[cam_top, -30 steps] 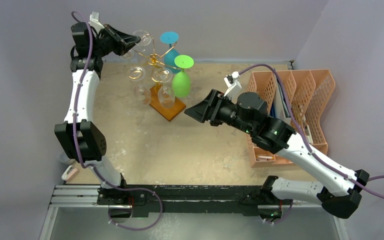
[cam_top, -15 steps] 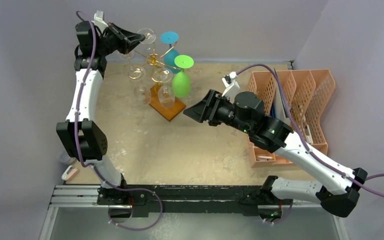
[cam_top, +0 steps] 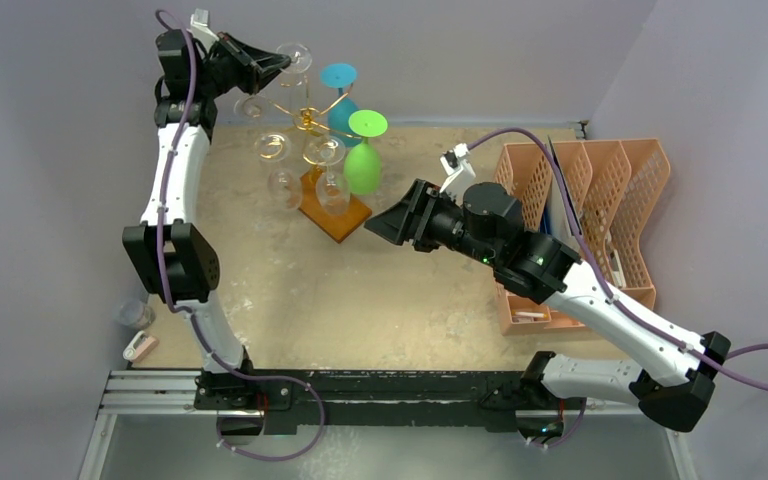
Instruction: Place the wine glass upside down on the wine glass rack
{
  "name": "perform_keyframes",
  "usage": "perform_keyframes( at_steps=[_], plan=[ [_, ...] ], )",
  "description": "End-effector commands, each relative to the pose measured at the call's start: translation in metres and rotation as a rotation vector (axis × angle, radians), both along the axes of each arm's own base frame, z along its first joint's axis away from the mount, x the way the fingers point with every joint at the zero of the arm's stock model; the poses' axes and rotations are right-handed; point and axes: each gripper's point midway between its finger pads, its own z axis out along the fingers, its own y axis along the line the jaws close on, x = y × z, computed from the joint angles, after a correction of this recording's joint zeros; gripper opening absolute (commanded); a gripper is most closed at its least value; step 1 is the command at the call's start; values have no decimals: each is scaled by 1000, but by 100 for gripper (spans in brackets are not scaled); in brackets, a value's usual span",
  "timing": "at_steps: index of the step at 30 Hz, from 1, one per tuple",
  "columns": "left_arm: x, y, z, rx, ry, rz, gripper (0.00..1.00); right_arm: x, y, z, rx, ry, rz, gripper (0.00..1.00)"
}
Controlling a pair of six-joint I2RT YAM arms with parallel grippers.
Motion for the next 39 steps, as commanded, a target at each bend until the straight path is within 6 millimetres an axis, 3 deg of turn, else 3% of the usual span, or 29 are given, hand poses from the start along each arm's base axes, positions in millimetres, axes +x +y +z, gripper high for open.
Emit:
perform_keyframes(
  at_steps=[1,8,21,39],
  plan=[
    [8,14,27,25,-96,31,0,6,-5,15,34,-38,-43,65],
    [10,31,22,79,-95,80,0,7,-5,14,30,-35,-50,65],
    [-8,46,19,201,-125,96,0,7,-2,13,38,-24,-40,64],
    [0,51,10,250,-89,100,13,6,5,10,45,-8,-19,63]
  ],
)
